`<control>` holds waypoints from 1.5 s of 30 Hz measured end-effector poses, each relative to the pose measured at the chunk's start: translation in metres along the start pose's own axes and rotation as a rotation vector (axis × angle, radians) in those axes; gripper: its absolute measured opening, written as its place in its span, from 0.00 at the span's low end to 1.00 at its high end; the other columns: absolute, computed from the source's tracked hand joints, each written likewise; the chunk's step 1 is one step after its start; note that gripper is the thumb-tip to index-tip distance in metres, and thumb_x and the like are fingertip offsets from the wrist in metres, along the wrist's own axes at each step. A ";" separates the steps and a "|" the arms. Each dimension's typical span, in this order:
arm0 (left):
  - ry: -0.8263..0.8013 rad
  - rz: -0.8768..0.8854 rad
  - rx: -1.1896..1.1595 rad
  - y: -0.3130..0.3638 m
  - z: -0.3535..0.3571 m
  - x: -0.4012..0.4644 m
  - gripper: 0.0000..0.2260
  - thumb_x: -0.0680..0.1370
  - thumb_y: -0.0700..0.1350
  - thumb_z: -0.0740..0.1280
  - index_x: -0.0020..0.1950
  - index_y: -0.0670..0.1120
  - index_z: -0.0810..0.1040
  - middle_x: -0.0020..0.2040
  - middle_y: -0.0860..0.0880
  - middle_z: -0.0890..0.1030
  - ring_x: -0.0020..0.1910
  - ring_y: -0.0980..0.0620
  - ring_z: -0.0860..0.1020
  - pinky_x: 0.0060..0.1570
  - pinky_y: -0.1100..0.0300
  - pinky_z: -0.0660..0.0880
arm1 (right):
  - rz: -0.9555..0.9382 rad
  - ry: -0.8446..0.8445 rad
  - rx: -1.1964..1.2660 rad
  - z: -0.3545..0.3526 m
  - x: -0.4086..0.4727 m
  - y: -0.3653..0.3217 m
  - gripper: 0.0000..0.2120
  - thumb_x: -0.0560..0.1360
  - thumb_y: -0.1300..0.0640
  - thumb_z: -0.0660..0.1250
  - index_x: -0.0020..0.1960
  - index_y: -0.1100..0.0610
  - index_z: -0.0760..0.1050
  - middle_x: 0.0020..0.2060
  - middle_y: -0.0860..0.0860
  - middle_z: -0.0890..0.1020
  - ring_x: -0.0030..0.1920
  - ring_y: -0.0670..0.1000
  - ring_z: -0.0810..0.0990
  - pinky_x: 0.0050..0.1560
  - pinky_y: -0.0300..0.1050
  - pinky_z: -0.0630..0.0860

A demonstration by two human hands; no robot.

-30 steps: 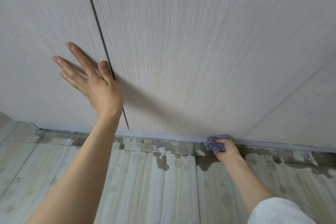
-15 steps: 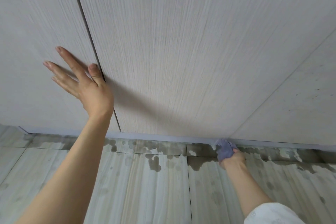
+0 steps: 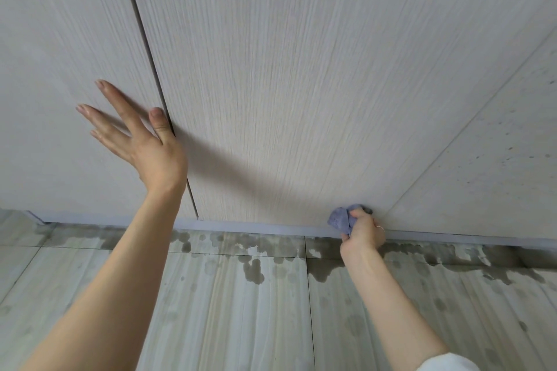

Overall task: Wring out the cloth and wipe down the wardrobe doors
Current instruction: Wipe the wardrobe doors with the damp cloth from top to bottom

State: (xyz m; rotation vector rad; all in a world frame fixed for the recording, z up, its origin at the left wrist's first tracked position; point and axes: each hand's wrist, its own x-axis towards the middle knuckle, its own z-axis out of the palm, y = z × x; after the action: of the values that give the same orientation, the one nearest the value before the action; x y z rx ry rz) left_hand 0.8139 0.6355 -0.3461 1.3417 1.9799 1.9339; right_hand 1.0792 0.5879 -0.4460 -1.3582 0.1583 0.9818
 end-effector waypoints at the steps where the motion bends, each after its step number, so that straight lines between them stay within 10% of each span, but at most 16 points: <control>1: -0.004 -0.002 0.000 0.000 0.000 0.000 0.27 0.83 0.51 0.51 0.77 0.42 0.47 0.75 0.32 0.40 0.75 0.37 0.39 0.70 0.51 0.35 | -0.011 0.019 0.007 0.000 -0.001 0.004 0.09 0.71 0.72 0.62 0.41 0.59 0.70 0.39 0.53 0.78 0.33 0.47 0.75 0.32 0.37 0.73; 5: -0.033 -0.014 -0.010 0.000 -0.002 -0.001 0.27 0.83 0.50 0.52 0.77 0.42 0.46 0.75 0.33 0.39 0.75 0.38 0.38 0.71 0.51 0.34 | 0.220 -0.119 -0.026 0.004 -0.021 0.012 0.09 0.75 0.71 0.59 0.40 0.61 0.72 0.36 0.58 0.80 0.31 0.49 0.77 0.52 0.40 0.75; 15: -0.266 -0.147 -0.025 -0.020 -0.028 -0.039 0.23 0.83 0.49 0.53 0.76 0.59 0.50 0.78 0.51 0.42 0.76 0.53 0.44 0.73 0.57 0.49 | -0.033 -0.539 -0.664 0.034 -0.091 0.065 0.07 0.70 0.64 0.71 0.44 0.62 0.74 0.34 0.55 0.77 0.36 0.52 0.75 0.36 0.42 0.70; 22: 0.009 -0.474 -0.062 -0.030 -0.078 -0.008 0.18 0.81 0.40 0.54 0.71 0.49 0.65 0.65 0.49 0.72 0.62 0.52 0.71 0.56 0.62 0.64 | -0.933 -0.875 -1.073 0.065 -0.165 0.054 0.21 0.74 0.60 0.68 0.66 0.54 0.69 0.55 0.47 0.73 0.59 0.47 0.71 0.56 0.36 0.68; 30: 0.088 -1.016 -0.309 -0.041 -0.104 0.019 0.17 0.80 0.40 0.54 0.69 0.49 0.65 0.61 0.41 0.75 0.48 0.42 0.75 0.52 0.50 0.73 | -2.106 -0.687 -0.471 0.154 -0.247 -0.024 0.19 0.71 0.72 0.62 0.61 0.63 0.76 0.49 0.62 0.73 0.48 0.55 0.69 0.50 0.40 0.66; 37: 0.161 -1.080 -0.464 -0.041 -0.106 0.034 0.17 0.80 0.39 0.52 0.68 0.49 0.65 0.62 0.44 0.75 0.46 0.49 0.72 0.46 0.57 0.68 | -2.592 -0.643 -0.752 0.187 -0.210 0.036 0.20 0.80 0.68 0.49 0.58 0.61 0.79 0.55 0.58 0.68 0.53 0.59 0.68 0.53 0.53 0.66; 42: 0.265 -1.078 -0.519 -0.047 -0.113 0.046 0.16 0.80 0.38 0.53 0.67 0.48 0.67 0.59 0.45 0.76 0.38 0.56 0.71 0.46 0.58 0.69 | -2.778 -0.951 -1.259 0.156 -0.146 0.102 0.09 0.65 0.66 0.74 0.45 0.60 0.83 0.47 0.56 0.81 0.49 0.57 0.73 0.51 0.49 0.68; 45: 0.308 -1.074 -0.522 -0.052 -0.120 0.053 0.16 0.80 0.37 0.53 0.66 0.48 0.67 0.59 0.46 0.77 0.43 0.52 0.73 0.47 0.57 0.70 | -2.722 -0.931 -1.232 0.170 -0.167 0.099 0.10 0.68 0.66 0.69 0.49 0.60 0.83 0.48 0.57 0.78 0.47 0.56 0.69 0.44 0.48 0.65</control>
State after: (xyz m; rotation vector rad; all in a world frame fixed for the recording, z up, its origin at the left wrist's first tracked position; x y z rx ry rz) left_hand 0.6834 0.5827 -0.3382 -0.1725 1.5372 1.8498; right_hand 0.8381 0.6421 -0.3712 -0.5622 -2.5408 -1.0536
